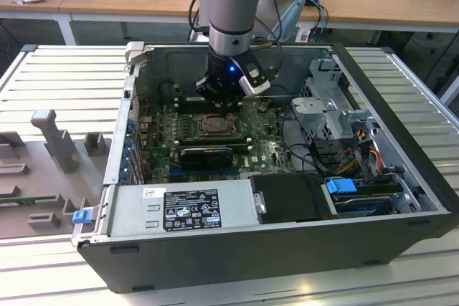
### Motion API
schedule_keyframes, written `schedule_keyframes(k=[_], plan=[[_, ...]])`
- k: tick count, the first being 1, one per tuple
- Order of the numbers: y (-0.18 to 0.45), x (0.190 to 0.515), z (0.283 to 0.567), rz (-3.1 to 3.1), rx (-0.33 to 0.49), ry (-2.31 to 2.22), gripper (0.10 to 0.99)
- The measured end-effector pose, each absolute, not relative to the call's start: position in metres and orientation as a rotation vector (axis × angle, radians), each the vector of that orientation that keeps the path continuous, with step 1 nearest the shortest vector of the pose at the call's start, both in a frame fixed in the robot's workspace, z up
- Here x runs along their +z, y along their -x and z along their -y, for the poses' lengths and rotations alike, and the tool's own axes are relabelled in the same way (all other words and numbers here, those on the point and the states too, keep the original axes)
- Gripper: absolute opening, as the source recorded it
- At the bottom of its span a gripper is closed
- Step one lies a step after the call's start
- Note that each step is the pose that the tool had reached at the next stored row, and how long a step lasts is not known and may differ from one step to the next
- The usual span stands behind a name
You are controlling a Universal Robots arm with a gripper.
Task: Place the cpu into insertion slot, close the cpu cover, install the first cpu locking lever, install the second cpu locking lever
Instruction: 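Install the first cpu locking lever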
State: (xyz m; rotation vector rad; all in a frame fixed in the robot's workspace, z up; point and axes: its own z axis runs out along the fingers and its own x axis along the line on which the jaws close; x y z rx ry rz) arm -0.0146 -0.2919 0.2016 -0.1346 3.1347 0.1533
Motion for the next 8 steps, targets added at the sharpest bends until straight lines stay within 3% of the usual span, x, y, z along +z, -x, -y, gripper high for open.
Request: schedule_keyframes(k=[8], plan=[[0.0146, 0.2016, 0.2921, -3.133, 0.177, 0.137, 0.106]])
